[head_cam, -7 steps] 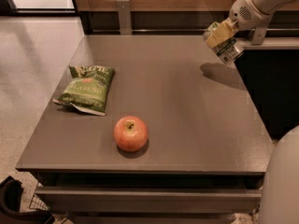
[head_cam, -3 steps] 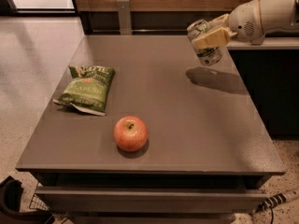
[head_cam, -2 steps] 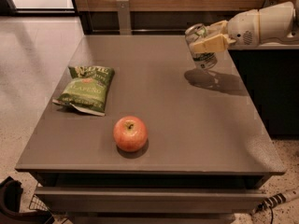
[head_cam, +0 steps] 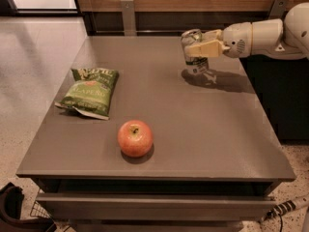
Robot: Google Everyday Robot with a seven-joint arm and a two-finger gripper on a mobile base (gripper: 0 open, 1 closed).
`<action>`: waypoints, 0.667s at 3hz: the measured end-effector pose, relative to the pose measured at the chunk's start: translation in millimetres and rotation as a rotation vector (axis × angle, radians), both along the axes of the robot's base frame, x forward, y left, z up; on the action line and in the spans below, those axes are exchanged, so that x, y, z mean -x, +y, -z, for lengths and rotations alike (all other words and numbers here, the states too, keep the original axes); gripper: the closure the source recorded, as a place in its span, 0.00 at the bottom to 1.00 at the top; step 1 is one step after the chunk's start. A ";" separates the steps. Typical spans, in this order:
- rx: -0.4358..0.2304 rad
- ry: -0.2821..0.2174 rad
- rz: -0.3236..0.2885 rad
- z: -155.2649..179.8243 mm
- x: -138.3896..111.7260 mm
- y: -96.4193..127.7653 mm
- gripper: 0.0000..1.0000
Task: Place 7up can upright
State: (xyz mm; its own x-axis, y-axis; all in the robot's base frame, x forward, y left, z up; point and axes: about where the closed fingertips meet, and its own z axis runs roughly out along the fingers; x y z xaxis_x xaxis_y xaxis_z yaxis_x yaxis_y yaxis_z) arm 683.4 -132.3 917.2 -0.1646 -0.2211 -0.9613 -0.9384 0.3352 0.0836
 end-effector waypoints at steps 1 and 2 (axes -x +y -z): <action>-0.100 0.015 0.011 11.6 -10.5 0.5 1.00; -0.151 0.007 0.033 20.1 -10.0 -7.4 1.00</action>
Offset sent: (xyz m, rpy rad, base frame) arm 0.0076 -0.0257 -0.0302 0.2119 -0.0051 -0.0726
